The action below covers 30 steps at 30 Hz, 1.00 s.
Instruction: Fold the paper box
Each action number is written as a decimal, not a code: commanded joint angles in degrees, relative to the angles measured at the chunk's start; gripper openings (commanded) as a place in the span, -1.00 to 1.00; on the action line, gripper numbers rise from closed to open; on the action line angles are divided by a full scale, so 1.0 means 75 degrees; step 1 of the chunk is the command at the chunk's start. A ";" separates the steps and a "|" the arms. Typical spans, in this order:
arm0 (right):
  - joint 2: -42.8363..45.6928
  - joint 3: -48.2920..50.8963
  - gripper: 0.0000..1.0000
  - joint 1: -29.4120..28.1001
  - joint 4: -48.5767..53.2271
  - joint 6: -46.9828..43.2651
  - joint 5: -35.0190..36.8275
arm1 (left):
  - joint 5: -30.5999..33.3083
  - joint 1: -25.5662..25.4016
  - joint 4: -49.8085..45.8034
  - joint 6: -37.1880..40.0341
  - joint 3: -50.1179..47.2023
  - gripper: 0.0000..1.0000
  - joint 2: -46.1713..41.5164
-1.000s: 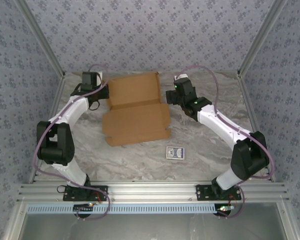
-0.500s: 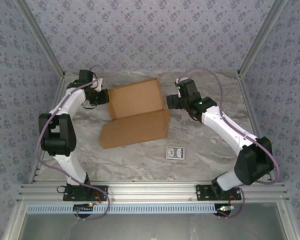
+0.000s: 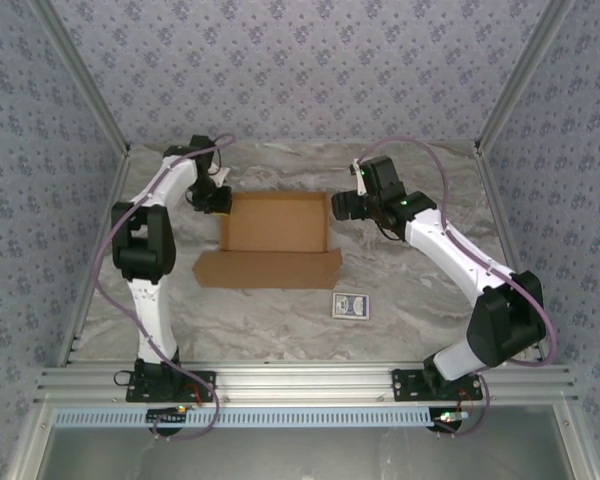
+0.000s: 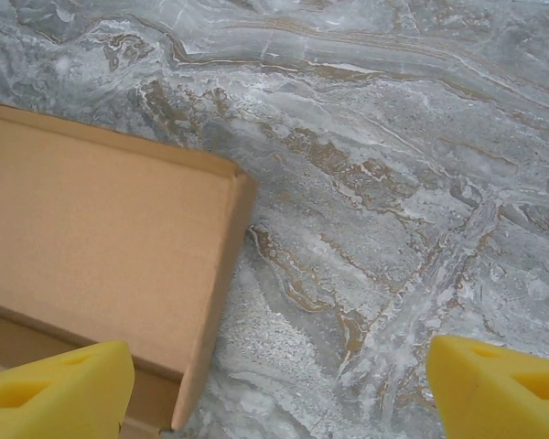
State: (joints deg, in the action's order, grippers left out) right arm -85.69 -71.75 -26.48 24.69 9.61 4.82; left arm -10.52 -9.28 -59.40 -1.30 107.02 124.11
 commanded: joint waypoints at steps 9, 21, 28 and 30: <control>0.0044 0.0238 0.70 0.0198 0.0087 0.0067 0.0017 | -0.0410 -0.0262 -0.1326 0.0302 0.2360 -0.38 0.1475; -0.0878 -0.0246 0.70 0.0905 -0.0183 0.0500 -0.0680 | -0.0452 -0.0161 -0.1369 0.0019 0.4855 0.05 0.1529; -0.2074 -0.0899 0.68 0.0783 -0.0134 0.0539 -0.1023 | 0.0289 0.0075 -0.0178 -0.0379 0.3382 0.08 -0.0175; -0.2265 -0.0893 0.68 0.0776 -0.0219 0.0499 -0.1126 | 0.0510 0.0171 0.0743 -0.0628 0.2018 0.08 -0.1053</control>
State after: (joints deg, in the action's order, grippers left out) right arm -101.10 -76.44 -20.18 23.09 12.67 -1.43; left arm -10.17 -8.88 -60.88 -3.16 129.69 124.84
